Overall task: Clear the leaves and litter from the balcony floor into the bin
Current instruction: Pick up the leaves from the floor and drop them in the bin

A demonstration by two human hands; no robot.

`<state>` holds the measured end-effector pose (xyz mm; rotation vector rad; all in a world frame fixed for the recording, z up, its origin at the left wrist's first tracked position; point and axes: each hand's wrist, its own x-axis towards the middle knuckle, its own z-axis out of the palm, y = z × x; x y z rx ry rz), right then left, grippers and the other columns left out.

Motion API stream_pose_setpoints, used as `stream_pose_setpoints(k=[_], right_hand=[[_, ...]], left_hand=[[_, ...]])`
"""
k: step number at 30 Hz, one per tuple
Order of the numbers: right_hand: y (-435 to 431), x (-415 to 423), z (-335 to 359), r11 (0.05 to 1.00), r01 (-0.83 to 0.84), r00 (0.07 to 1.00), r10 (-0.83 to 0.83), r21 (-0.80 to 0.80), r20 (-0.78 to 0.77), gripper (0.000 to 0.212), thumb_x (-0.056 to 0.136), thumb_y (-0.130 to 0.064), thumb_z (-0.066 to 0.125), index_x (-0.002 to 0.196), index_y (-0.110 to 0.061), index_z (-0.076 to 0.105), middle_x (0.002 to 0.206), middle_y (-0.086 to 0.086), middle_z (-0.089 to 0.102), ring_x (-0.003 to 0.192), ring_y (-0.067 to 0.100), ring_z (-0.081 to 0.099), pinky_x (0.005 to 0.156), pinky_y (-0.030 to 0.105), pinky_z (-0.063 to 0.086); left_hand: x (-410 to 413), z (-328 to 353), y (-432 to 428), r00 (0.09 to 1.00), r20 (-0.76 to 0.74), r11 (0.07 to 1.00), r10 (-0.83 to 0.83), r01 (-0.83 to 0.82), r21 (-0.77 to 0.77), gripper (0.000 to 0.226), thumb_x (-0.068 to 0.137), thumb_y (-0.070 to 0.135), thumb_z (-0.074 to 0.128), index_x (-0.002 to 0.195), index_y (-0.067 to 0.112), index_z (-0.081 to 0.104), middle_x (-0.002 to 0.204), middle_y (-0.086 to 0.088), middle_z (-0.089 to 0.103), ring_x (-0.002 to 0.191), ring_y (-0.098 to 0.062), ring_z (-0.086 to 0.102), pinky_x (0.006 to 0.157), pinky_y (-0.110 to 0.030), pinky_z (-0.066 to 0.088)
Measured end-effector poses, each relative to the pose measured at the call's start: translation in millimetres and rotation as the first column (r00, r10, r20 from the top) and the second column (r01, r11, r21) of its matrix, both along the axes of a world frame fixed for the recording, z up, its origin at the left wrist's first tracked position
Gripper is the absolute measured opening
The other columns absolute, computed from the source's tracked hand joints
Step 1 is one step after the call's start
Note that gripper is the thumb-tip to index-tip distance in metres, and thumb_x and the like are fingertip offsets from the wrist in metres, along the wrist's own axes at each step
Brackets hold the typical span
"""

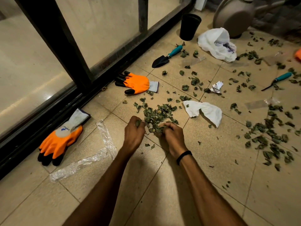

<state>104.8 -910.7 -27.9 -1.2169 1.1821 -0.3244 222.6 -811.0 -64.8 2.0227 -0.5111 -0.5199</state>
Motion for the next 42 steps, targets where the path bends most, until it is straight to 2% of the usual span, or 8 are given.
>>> stream_pose_setpoints(k=[5,11,17,23,26,29,36,42], right_hand=[[-2.4,-0.3,12.0,0.848,0.098,0.830,-0.359,0.521,0.427,0.031,0.076,0.014,0.032,0.090,-0.002,0.054,0.095,0.019,0.062,0.083,0.029,0.061,0.063,0.031,0.059],[-7.6,-10.1,22.6,0.776,0.096,0.755,-0.465,0.624,0.462,0.014,0.082,-0.008,0.046,0.083,-0.006,0.060,0.083,0.015,0.064,0.079,0.028,0.062,0.070,0.035,0.054],[-19.7,-10.6,-2.8,0.946,0.292,0.938,-0.313,0.144,0.151,0.010,0.099,-0.011,0.053,0.094,-0.013,0.061,0.079,0.005,0.064,0.063,0.015,0.060,0.061,0.032,0.057],[-19.1,-10.2,-20.4,0.839,-0.116,0.947,-0.067,-0.532,-0.313,0.022,0.101,-0.011,0.047,0.120,-0.016,0.057,0.118,0.006,0.051,0.096,0.014,0.049,0.083,0.023,0.041],[-12.8,-7.7,-25.2,0.739,-0.300,0.910,0.032,-0.604,-0.413,0.032,0.102,-0.026,0.050,0.133,-0.019,0.044,0.118,0.006,0.040,0.102,0.015,0.044,0.083,0.025,0.043],[-15.0,-6.5,-29.6,0.701,-0.374,0.884,0.071,-0.607,-0.463,0.023,0.100,-0.027,0.052,0.122,-0.020,0.049,0.115,0.006,0.044,0.102,0.017,0.047,0.080,0.027,0.046],[-11.5,-12.5,-25.8,0.834,-0.167,0.964,0.027,-0.526,-0.264,0.011,0.094,-0.023,0.051,0.104,-0.018,0.051,0.094,0.001,0.062,0.083,0.020,0.058,0.062,0.028,0.040],[-35.9,-15.1,-19.9,0.965,0.162,0.982,-0.179,-0.207,-0.066,0.025,0.099,-0.022,0.045,0.084,-0.013,0.064,0.075,0.006,0.064,0.066,0.019,0.057,0.061,0.034,0.047]], left_hand=[[-2.6,19.3,-2.8,0.747,-0.664,0.899,0.038,-0.315,-0.303,0.026,0.083,-0.005,0.037,0.087,0.013,0.056,0.080,-0.010,0.062,0.054,-0.011,0.042,0.048,-0.025,0.028],[-4.2,26.8,1.7,0.401,-0.904,0.758,-0.149,-0.541,-0.364,0.016,0.071,0.018,0.044,0.080,0.012,0.055,0.077,-0.007,0.057,0.058,-0.015,0.032,0.054,-0.028,0.020],[-2.4,27.2,-10.0,0.373,-0.928,0.843,-0.002,-0.499,-0.202,0.033,0.102,0.045,0.049,0.082,0.019,0.050,0.068,0.002,0.052,0.050,-0.009,0.029,0.044,-0.022,0.019],[-8.9,35.0,-11.9,0.386,-0.921,0.829,0.044,-0.528,-0.182,0.026,0.107,0.030,0.039,0.089,0.017,0.050,0.058,0.006,0.041,0.043,-0.007,0.028,0.036,-0.019,0.020],[-11.8,29.9,-12.2,0.704,-0.685,0.898,0.185,-0.405,-0.174,0.051,0.097,0.065,0.047,0.069,0.022,0.041,0.054,0.006,0.032,0.043,-0.012,0.026,0.043,-0.022,0.022],[-18.7,25.1,-9.9,0.996,-0.080,0.997,0.048,-0.053,-0.055,0.063,0.090,0.079,0.040,0.070,0.020,0.046,0.063,0.005,0.052,0.054,-0.015,0.048,0.056,-0.030,0.042],[-26.0,4.9,-25.0,0.833,0.431,0.798,-0.347,0.021,0.603,0.086,0.086,0.088,0.027,0.130,0.016,0.048,0.094,-0.006,0.068,0.078,-0.025,0.066,0.064,-0.032,0.051],[-31.1,-2.5,-17.4,0.844,0.450,0.899,-0.293,0.083,0.430,0.035,0.105,0.040,0.033,0.101,0.015,0.057,0.086,-0.007,0.066,0.078,-0.027,0.064,0.067,-0.035,0.045]])
